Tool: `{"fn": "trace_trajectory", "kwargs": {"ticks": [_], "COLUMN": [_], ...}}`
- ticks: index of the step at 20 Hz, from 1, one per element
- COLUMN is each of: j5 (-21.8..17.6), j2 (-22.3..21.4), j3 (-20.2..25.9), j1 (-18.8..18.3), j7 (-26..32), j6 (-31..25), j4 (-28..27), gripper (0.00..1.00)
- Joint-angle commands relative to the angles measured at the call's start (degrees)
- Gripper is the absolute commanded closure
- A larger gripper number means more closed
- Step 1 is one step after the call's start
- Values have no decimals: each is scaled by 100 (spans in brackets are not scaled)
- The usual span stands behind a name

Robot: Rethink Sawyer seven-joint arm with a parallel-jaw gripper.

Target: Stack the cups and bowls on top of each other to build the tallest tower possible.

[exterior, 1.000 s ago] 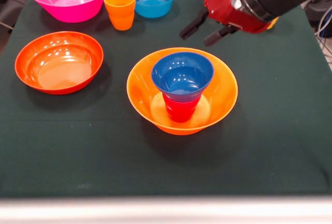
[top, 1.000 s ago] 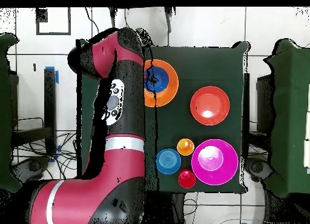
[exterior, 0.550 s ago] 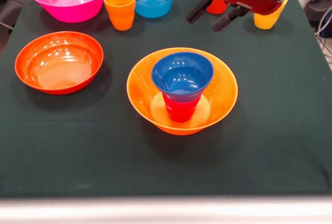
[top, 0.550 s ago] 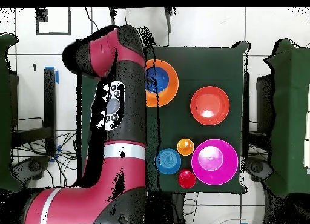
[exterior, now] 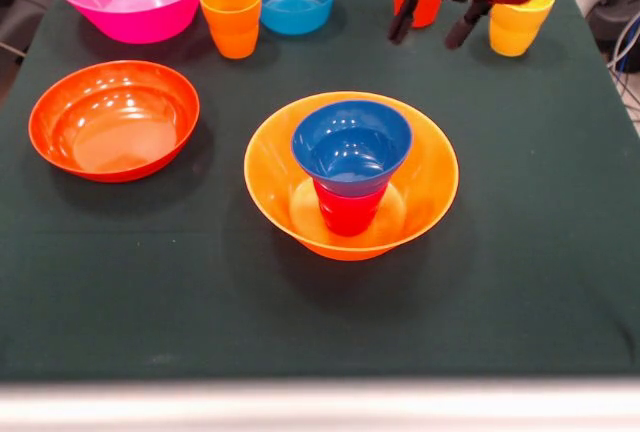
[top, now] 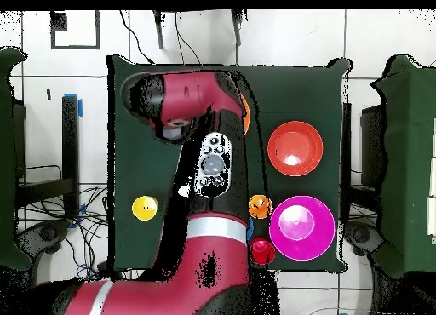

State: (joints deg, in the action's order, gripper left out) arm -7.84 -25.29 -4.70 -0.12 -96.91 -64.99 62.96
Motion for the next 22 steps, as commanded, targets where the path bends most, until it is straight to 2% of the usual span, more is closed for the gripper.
{"fn": "trace_trajectory", "kwargs": {"ticks": [1,3,7,11,18,22], "j5": [658,704,569,586,612,253], "j2": [-1233,-1369,-1471,-1536,-1367,-1125], "j3": [1189,1293,1382,1616,2029,2053], "j1": [-398,-459,-481,-607,-791,-831], "j7": [675,646,706,650,471,402], "j6": [1314,1552,1374,1531,2177,2558], "j4": [2998,3319,3631,4004,4305,4284], "gripper": [0,0,0,0,0,0]}}
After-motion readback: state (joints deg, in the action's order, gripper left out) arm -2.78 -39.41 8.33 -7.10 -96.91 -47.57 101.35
